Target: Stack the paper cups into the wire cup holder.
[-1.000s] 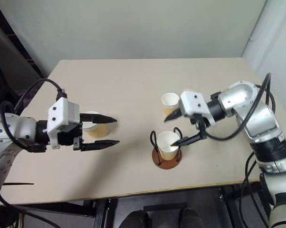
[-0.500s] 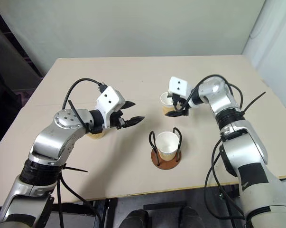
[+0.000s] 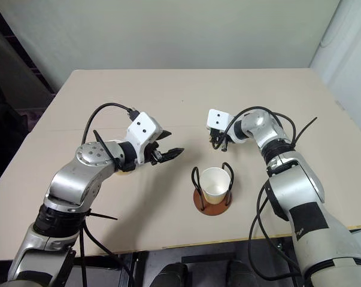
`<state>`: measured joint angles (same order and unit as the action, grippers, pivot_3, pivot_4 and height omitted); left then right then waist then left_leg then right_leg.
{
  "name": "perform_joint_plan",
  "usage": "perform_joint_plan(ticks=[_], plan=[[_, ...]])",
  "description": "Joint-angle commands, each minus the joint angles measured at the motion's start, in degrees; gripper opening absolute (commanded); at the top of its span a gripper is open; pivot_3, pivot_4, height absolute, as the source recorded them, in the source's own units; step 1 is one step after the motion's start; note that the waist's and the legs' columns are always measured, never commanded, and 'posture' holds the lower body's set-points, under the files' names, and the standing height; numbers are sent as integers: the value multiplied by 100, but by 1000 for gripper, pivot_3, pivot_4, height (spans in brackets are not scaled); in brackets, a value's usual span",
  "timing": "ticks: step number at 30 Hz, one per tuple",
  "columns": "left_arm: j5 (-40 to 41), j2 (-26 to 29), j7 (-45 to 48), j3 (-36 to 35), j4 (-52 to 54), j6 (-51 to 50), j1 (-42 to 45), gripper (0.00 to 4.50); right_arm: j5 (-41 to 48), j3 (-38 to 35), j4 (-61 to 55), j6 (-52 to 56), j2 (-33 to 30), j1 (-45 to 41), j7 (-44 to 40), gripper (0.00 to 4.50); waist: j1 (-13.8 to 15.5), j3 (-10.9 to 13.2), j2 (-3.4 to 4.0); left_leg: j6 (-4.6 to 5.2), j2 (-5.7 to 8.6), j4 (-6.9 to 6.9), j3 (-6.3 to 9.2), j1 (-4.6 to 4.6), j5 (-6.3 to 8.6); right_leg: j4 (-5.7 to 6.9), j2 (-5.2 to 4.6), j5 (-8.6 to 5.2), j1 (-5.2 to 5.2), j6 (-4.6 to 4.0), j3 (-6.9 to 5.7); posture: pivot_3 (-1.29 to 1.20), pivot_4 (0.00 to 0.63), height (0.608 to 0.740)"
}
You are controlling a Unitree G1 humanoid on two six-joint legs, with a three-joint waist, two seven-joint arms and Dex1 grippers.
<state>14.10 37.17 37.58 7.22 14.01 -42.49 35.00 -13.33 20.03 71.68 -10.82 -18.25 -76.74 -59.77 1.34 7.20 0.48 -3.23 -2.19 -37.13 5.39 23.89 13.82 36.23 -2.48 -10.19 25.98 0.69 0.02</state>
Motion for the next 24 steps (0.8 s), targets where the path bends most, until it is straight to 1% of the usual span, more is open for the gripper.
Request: perform_joint_plan(ticks=[1, 4, 6, 7, 8, 10, 12, 13, 14, 16, 18, 20, 22, 24], plan=[[233, 179, 336, -354, 420, 251, -55, 3367, 169, -296, -196, -90, -147, -307, -352, 44, -1, 0, 0, 0, 0, 0, 0, 0, 0, 0, 0, 0, 0, 1, 0, 0, 150, 740], [588, 530, 923, -781, 657, 586, -284, 3367, 452, -576, -549, -93, -398, -417, -936, 44, -3, 0, 0, -2, -1, 1, 2, 1, 2, 3, 4, 1, 0, 1, 0, 0, 150, 740], [1083, 820, 1455, -1328, 698, 723, -401, 3367, 942, -907, -1248, 175, -723, -500, -1674, 44, 3, 2, 2, -3, -1, 1, 3, 5, 2, 4, 8, 1, 1, 1, 0, 0, 150, 740], [1555, 1016, 1904, -1676, 821, 657, -540, 3367, 1362, -1089, -1928, 638, -938, -438, -2252, 44, 2, 3, 3, -4, -1, 2, 3, 10, 1, 5, 12, 1, 5, 1, -1, 0, 150, 740], [1894, 1156, 2214, -1910, 908, 607, -645, 3367, 1659, -1206, -2452, 1011, -1087, -364, -2640, 44, 2, 3, 2, -6, -1, 2, 3, 15, 0, 6, 13, 1, 8, 1, -1, 0, 150, 740], [2537, 1462, 2807, -2333, 1120, 469, -947, 3367, 2520, -1192, -4061, 2078, -1610, 80, -3171, 44, 8, 3, 2, -10, -1, 6, -1, 20, -3, 2, 21, -1, 10, -2, -1, 0, 150, 740], [2885, 1743, 3194, -2583, 1196, 375, -1242, 3367, 3429, -1108, -5465, 3099, -2153, 488, -3273, 44, 15, 0, -1, -9, 3, 4, -1, 11, -6, -12, 37, -13, -11, -20, -1, 0, 150, 740], [3016, 1885, 3399, -2683, 1224, 350, -1412, 3367, 3784, -1106, -5991, 3511, -2368, 638, -3273, 44, 12, 0, -1, -8, 3, -2, -1, 4, -6, -19, 47, -22, -27, -35, 0, 0, 150, 740], [3134, 2025, 3583, -2767, 1248, 319, -1573, 3367, 4067, -1110, -6454, 3843, -2566, 798, -3273, 44, 8, 0, -1, -9, 3, -5, 0, -4, -3, -21, 58, -32, -39, -53, 4, 0, 150, 740], [3220, 2250, 3806, -2833, 1258, 337, -1803, 3367, 4348, -1088, -7135, 4239, -2835, 1099, -3273, 44, -3, 0, -1, -13, 0, -8, -1, -12, -1, -23, 75, -39, -46, -61, 21, 0, 150, 740], [3162, 2391, 3897, -2800, 1211, 426, -1924, 3367, 4401, -1024, -7620, 4408, -2980, 1367, -3273, 44, -13, 0, -2, -23, -24, -13, 0, -23, -8, -32, 86, -46, -46, -68, 27, 0, 150, 740], [3064, 2468, 3928, -2731, 1145, 538, -1968, 3367, 4335, -964, -7860, 4462, -3009, 1526, -3266, 44, -19, 1, -3, -29, -57, -15, -2, -41, -12, -16, 99, -67, -51, -98, 32, 0, 150, 740], [3021, 2491, 3907, -2672, 1109, 589, -1951, 3367, 4199, -880, -7960, 4408, -3010, 1642, -3243, 44, -34, 1, -4, 14, -67, -5, 0, -70, 13, 23, 105, -68, -52, -101, 37, 0, 150, 740], [2954, 2510, 3875, -2622, 1095, 647, -1962, 3367, 3997, -725, -8019, 4291, -2996, 1782, -3181, 44, -64, 1, -4, 14, -75, 6, 0, -96, 12, 50, 112, -77, -58, -115, 38, 0, 150, 740]])
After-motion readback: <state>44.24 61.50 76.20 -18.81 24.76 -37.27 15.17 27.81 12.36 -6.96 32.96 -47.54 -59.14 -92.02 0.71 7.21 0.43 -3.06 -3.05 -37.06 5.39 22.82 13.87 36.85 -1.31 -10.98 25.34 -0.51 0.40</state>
